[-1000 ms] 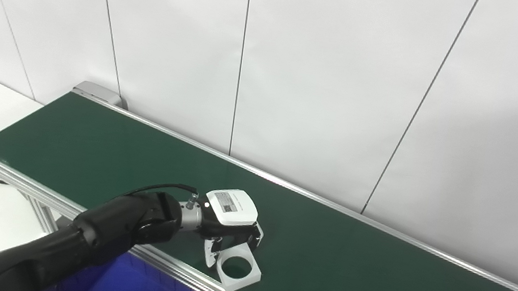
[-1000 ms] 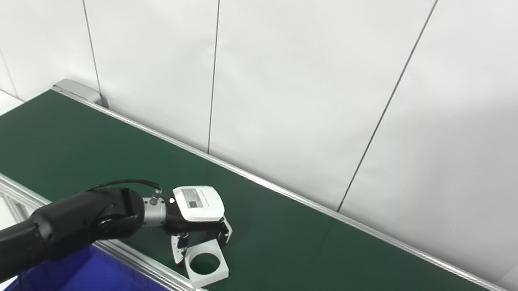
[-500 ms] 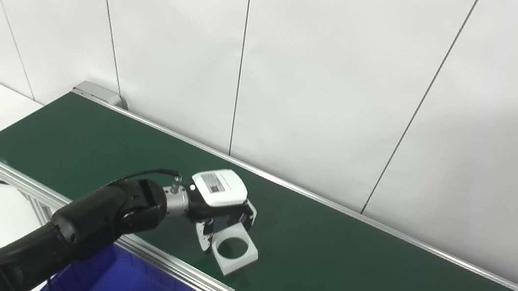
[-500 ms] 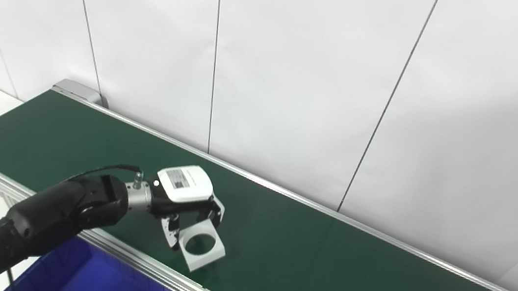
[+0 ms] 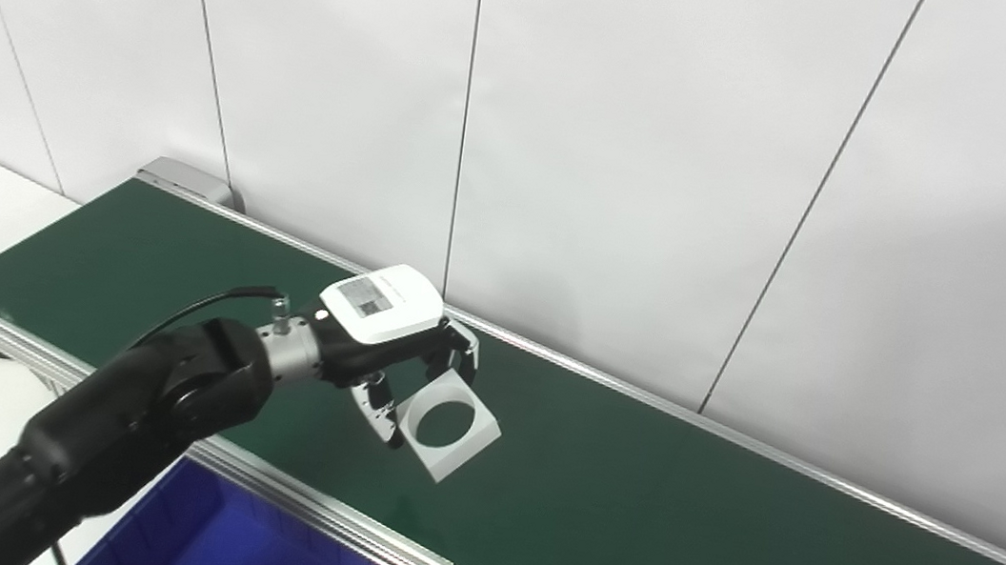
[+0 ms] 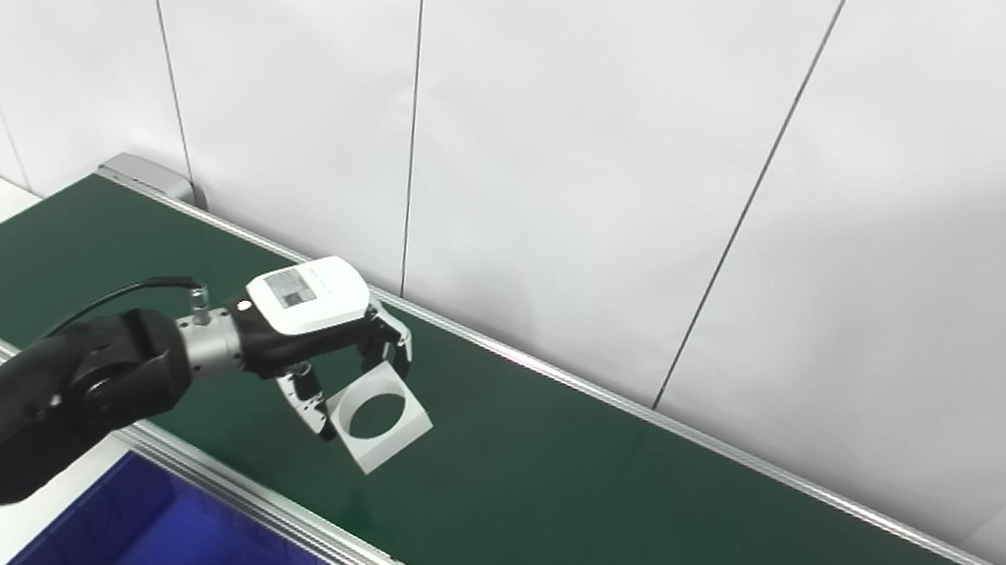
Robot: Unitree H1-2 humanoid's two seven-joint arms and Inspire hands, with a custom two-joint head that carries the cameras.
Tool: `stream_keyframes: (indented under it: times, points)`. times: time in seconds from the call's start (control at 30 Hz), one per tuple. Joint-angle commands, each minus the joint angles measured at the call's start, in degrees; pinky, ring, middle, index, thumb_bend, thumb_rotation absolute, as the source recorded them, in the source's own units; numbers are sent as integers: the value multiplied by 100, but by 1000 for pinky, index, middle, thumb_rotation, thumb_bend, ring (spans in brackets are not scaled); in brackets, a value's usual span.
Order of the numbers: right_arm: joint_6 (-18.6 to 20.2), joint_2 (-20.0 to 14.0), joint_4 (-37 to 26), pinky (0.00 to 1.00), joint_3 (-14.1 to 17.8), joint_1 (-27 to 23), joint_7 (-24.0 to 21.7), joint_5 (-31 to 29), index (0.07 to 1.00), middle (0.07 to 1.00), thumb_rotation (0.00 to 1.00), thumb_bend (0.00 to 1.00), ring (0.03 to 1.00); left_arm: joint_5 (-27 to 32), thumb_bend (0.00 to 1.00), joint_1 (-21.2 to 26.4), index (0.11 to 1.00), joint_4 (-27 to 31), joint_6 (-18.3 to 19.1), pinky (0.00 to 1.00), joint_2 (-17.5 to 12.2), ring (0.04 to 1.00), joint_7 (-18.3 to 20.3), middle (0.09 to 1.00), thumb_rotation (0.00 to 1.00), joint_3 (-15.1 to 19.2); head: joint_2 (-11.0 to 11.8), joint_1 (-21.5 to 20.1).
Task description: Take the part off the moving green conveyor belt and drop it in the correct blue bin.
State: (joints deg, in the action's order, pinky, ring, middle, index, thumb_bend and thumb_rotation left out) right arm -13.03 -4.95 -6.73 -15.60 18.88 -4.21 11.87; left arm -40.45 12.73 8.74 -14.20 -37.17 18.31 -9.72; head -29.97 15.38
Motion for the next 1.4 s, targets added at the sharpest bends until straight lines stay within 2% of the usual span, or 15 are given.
stream_keyframes:
  times: [0.0,0.1,0.27,0.3,0.4,0.47,0.6,0.8,0.97,1.13,1.37]
  points:
    - [-230,-3,-269,778,13,15,-29,-103,962,878,491,617,849,213,522,-85,503,403,164,482,-141,462,16,452,0,243,-66,18]
    - [-202,-33,-340,784,25,38,-63,-141,966,883,497,611,853,398,522,-389,506,742,266,430,-112,435,39,445,0,471,-147,45]
    - [-239,-80,-374,788,31,47,-82,-174,970,889,504,601,858,643,505,-909,511,1180,435,460,-55,446,14,465,0,845,-258,104]
    - [-236,-91,-392,786,35,56,-83,-183,971,889,505,599,857,660,504,-1032,511,1280,479,464,-47,447,26,465,0,914,-368,146]
    - [-209,-116,-447,785,45,74,-87,-200,974,891,525,608,860,654,504,-1236,510,1490,607,463,-12,442,84,466,0,1033,-427,171]
    - [-181,-134,-536,784,68,97,-85,-203,973,890,527,606,859,685,504,-1441,509,1695,746,460,38,442,109,469,0,1133,-596,245]
    - [-83,-177,-746,779,123,147,-101,-207,969,884,533,597,854,677,504,-1834,507,2049,939,476,185,453,132,466,0,1277,-783,347]
    - [120,-227,-1053,771,234,202,-160,-278,964,874,520,590,845,599,503,-2322,481,2344,1177,506,482,477,174,494,0,1284,-1058,517]
    - [314,-281,-1309,762,332,215,-244,-331,955,867,486,577,835,568,503,-2633,483,2412,1361,471,775,463,187,500,0,1215,-1225,636]
    - [518,-350,-1527,742,422,171,-306,-424,944,857,428,564,821,113,503,-2865,478,2341,1387,492,1078,474,134,497,0,1051,-1414,835]
    - [723,-382,-1714,717,528,113,-363,-473,928,839,373,550,796,-315,503,-3032,517,1999,1341,441,1325,429,60,462,0,823,-1568,980]
